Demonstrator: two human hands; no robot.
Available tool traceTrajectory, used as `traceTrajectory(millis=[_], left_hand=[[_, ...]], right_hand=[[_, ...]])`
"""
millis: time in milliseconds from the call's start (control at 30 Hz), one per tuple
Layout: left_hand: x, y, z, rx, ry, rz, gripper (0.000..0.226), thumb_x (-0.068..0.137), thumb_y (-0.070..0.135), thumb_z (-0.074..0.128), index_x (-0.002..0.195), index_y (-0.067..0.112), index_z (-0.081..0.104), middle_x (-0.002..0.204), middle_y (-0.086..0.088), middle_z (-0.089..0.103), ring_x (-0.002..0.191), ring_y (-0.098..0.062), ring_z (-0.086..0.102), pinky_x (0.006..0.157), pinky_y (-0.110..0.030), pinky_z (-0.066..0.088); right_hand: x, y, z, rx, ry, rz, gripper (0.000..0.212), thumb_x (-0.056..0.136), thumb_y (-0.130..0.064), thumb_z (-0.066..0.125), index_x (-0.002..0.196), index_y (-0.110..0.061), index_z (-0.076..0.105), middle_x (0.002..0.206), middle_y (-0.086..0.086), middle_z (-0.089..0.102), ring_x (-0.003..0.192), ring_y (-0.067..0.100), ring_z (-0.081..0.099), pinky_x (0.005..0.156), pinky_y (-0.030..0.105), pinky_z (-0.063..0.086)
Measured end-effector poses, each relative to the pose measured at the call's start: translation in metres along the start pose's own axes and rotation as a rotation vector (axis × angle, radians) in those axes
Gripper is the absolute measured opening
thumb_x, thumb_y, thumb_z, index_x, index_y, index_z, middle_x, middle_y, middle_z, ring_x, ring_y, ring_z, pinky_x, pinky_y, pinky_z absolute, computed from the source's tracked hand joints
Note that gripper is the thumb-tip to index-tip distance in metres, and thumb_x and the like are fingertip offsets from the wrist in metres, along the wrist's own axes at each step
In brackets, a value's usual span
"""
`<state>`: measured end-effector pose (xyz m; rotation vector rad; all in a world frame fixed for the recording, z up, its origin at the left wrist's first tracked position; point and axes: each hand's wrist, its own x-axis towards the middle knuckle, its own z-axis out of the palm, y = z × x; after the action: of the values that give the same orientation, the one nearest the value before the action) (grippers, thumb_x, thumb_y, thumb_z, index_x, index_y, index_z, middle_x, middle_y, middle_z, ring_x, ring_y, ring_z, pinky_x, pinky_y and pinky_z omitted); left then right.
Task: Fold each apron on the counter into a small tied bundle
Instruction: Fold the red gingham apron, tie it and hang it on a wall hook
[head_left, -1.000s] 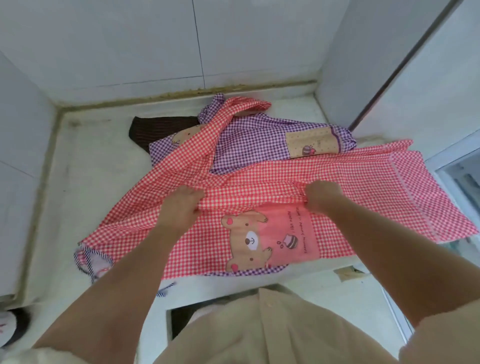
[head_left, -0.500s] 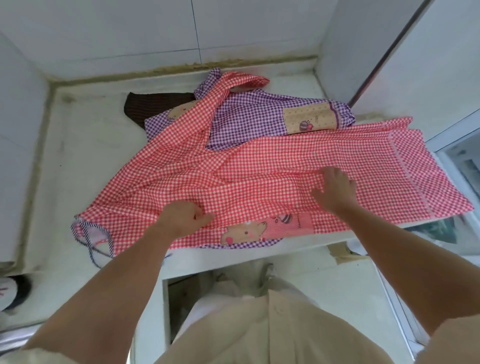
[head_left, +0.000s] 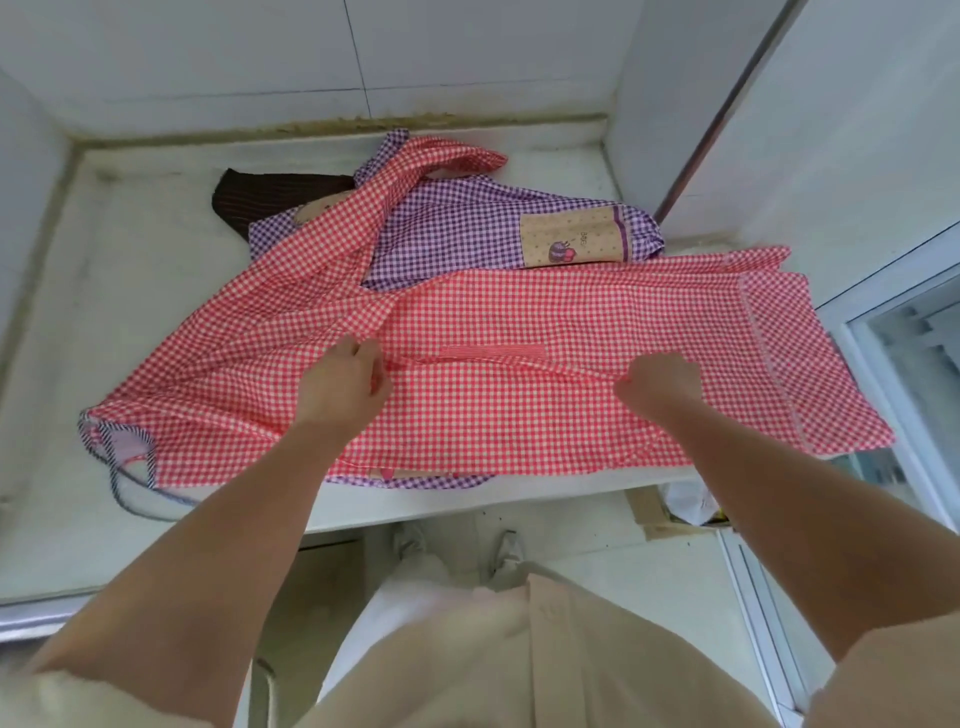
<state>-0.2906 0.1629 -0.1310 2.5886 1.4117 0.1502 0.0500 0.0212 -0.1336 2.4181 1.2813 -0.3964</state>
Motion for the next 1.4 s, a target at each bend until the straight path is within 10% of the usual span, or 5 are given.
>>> traceTrajectory(millis=[300, 500, 933, 1167, 1400], left_hand=[[0.039, -0.004, -0.004, 0.105, -0.225, 0.026, 0.04, 0.095, 0.015, 0.05, 0.135, 0.02, 0.054, 0.135, -0.004, 0.053, 0.107, -0.03, 0.061, 0.076, -0.039, 0.05], [0.07, -0.026, -0.011, -0.041, -0.001, -0.121, 0.022, 0.098, 0.015, 0.047, 0.111, 0.009, 0.063, 0.108, -0.016, 0.064, 0.093, -0.036, 0.061, 0.074, -0.041, 0.046], [0.036, -0.032, 0.012, -0.056, -0.112, -0.116, 0.081, 0.071, 0.016, 0.082, 0.138, 0.014, 0.035, 0.145, -0.017, 0.023, 0.109, -0.033, 0.055, 0.077, -0.038, 0.057], [-0.03, -0.034, 0.025, 0.005, -0.141, -0.554, 0.07, 0.085, 0.03, 0.065, 0.143, 0.015, 0.029, 0.146, -0.019, 0.03, 0.129, -0.041, 0.039, 0.105, -0.057, 0.034], [-0.085, -0.056, 0.031, -0.07, 0.074, -0.663, 0.032, 0.092, 0.024, 0.054, 0.114, 0.001, 0.056, 0.119, -0.023, 0.054, 0.111, -0.039, 0.046, 0.09, -0.051, 0.041]], right_hand=[[0.016, -0.073, -0.015, 0.225, -0.156, -0.348, 0.036, 0.094, -0.037, 0.055, 0.125, -0.02, 0.056, 0.119, 0.0, 0.063, 0.112, 0.024, 0.058, 0.106, 0.044, 0.039], [0.028, -0.07, -0.023, 0.391, -0.01, -0.074, 0.033, 0.099, -0.028, 0.04, 0.075, -0.012, 0.056, 0.077, 0.004, 0.059, 0.073, 0.021, 0.058, 0.063, 0.03, 0.046], [0.029, -0.057, -0.011, 0.248, -0.036, 0.091, 0.026, 0.096, -0.032, 0.052, 0.11, -0.01, 0.054, 0.089, 0.003, 0.058, 0.085, 0.023, 0.058, 0.076, 0.035, 0.049], [0.015, -0.09, -0.01, 0.345, 0.376, -0.438, 0.046, 0.086, -0.019, 0.06, 0.131, -0.013, 0.049, 0.128, 0.008, 0.051, 0.118, 0.025, 0.048, 0.103, 0.044, 0.042], [-0.012, -0.163, 0.001, 0.171, 0.118, -0.879, 0.046, 0.089, -0.024, 0.059, 0.133, -0.016, 0.05, 0.127, 0.007, 0.047, 0.11, 0.022, 0.051, 0.092, 0.04, 0.049]])
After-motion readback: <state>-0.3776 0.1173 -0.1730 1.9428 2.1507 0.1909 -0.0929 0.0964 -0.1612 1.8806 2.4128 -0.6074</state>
